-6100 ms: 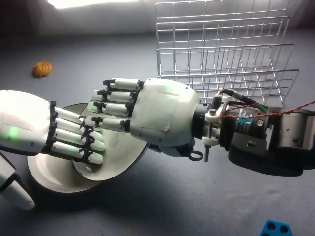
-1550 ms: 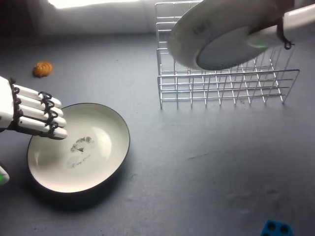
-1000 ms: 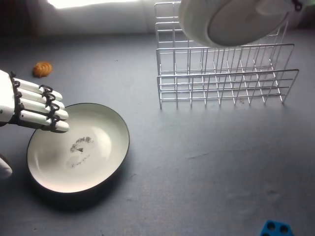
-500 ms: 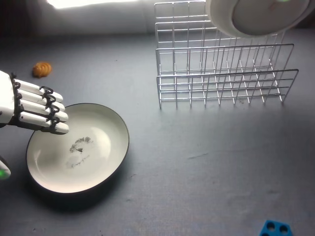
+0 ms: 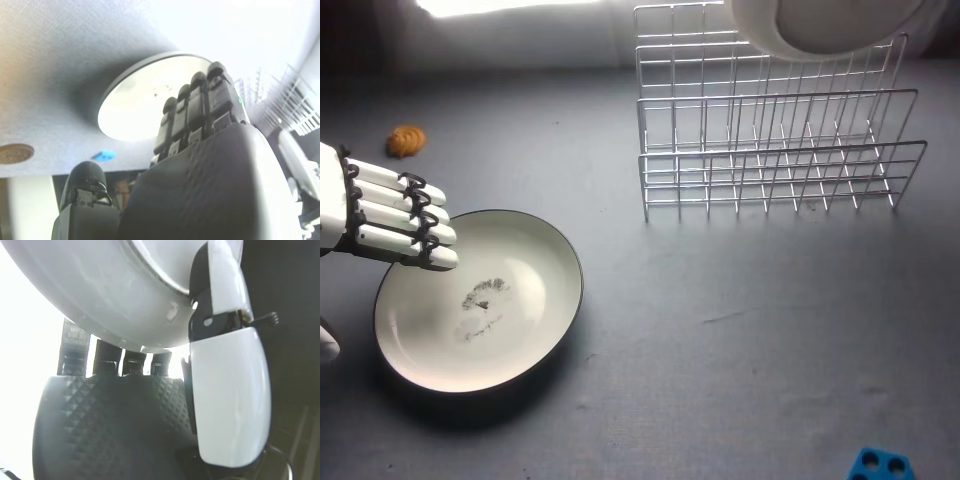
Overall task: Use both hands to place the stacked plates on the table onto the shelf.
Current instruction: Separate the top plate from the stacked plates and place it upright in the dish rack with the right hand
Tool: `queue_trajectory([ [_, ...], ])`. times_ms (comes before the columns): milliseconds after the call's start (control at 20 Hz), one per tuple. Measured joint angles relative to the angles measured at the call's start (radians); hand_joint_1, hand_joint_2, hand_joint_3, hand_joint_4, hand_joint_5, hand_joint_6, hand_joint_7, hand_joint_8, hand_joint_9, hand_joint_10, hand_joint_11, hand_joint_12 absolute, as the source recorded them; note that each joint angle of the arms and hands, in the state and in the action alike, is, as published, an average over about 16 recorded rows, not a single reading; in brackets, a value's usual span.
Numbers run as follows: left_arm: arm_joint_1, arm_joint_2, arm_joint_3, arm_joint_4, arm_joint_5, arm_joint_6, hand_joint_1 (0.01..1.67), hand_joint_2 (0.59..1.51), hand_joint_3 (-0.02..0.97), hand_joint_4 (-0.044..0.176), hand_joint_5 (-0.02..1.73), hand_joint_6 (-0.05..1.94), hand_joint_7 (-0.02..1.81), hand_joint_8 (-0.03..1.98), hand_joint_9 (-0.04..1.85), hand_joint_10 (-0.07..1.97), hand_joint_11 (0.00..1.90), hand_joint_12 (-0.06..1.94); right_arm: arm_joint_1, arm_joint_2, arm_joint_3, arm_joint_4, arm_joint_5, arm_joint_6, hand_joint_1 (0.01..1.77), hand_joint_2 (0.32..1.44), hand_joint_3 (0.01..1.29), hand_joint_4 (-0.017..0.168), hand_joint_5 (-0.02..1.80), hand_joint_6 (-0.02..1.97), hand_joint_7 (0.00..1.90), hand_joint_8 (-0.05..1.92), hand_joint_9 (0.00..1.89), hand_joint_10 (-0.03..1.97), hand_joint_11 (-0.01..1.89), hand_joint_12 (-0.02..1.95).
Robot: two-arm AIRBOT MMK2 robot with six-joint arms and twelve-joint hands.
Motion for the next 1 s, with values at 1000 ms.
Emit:
queue_trajectory([
  [1000,0.0,-0.001,0.002,0.001,-0.001,0.0,0.01,1.118,0.017,0.006,0.02,0.01,0.03,0.01,0.03,0.01,0.02,-0.01,-0.043,-0.017,0.002,0.0,0.067,0.016,1.21,1.02,0.01,0.011,0.92,1.05,1.05,0.85,1.28,0.02,0.79,1.04],
])
